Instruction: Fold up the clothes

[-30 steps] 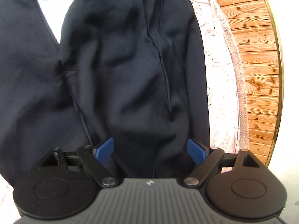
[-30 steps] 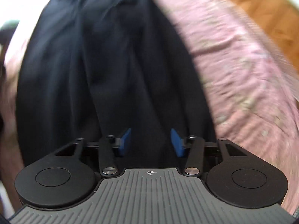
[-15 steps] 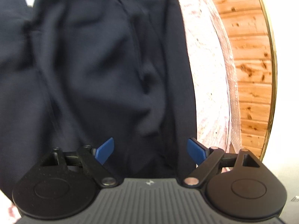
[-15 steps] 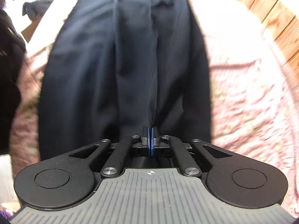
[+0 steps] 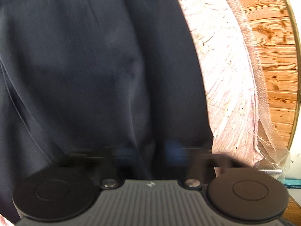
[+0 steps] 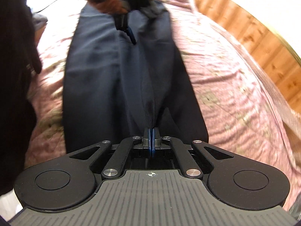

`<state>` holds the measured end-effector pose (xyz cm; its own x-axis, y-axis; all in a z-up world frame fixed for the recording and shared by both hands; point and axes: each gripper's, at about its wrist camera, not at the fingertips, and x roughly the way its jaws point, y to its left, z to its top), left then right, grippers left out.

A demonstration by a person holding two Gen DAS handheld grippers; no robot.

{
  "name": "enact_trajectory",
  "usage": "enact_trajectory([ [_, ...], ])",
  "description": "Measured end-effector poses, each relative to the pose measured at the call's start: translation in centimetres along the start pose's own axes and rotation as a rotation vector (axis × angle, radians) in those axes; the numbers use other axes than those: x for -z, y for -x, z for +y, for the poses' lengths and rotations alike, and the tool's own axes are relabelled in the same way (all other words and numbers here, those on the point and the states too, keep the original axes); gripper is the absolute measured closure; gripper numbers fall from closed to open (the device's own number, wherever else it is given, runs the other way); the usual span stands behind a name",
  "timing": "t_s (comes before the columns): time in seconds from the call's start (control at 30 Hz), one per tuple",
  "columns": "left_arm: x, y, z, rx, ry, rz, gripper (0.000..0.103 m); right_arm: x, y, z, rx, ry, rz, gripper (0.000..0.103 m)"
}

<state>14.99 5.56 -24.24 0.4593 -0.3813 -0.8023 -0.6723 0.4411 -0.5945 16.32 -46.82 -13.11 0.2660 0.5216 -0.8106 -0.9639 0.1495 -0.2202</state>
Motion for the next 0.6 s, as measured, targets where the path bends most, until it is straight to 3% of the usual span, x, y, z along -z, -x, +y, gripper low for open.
enact_trajectory([
  [0.03, 0.3, 1.5, 0.0, 0.037, -0.022, -0.034, 0.102, 0.3, -0.1, -0.3, 0.023, -0.060, 0.001, 0.102],
  [0.13, 1.4, 6.2, 1.2, 0.124, -0.054, -0.099, 0.102, 1.9, 0.8, -1.4, 0.031, -0.300, 0.010, 0.074],
  [0.27, 3.1, 8.5, 6.2, 0.099, 0.018, -0.071, 0.102, 5.0, 2.6, -2.6, 0.019, -0.784, 0.011, 0.048],
  [0.43, 4.1, 7.7, 9.5, 0.141, 0.024, -0.056, 0.101, 8.7, 2.9, -3.7, 0.003, -1.404, -0.034, 0.034],
  [0.53, 4.0, 6.8, 9.8, 0.182, -0.007, -0.067, 0.101, 9.0, 2.0, -5.1, 0.057, -1.572, -0.082, 0.024],
  [0.6, 4.2, 6.2, 9.3, 0.215, -0.034, -0.076, 0.101, 8.7, 0.7, -6.7, 0.121, -1.622, -0.048, 0.018],
])
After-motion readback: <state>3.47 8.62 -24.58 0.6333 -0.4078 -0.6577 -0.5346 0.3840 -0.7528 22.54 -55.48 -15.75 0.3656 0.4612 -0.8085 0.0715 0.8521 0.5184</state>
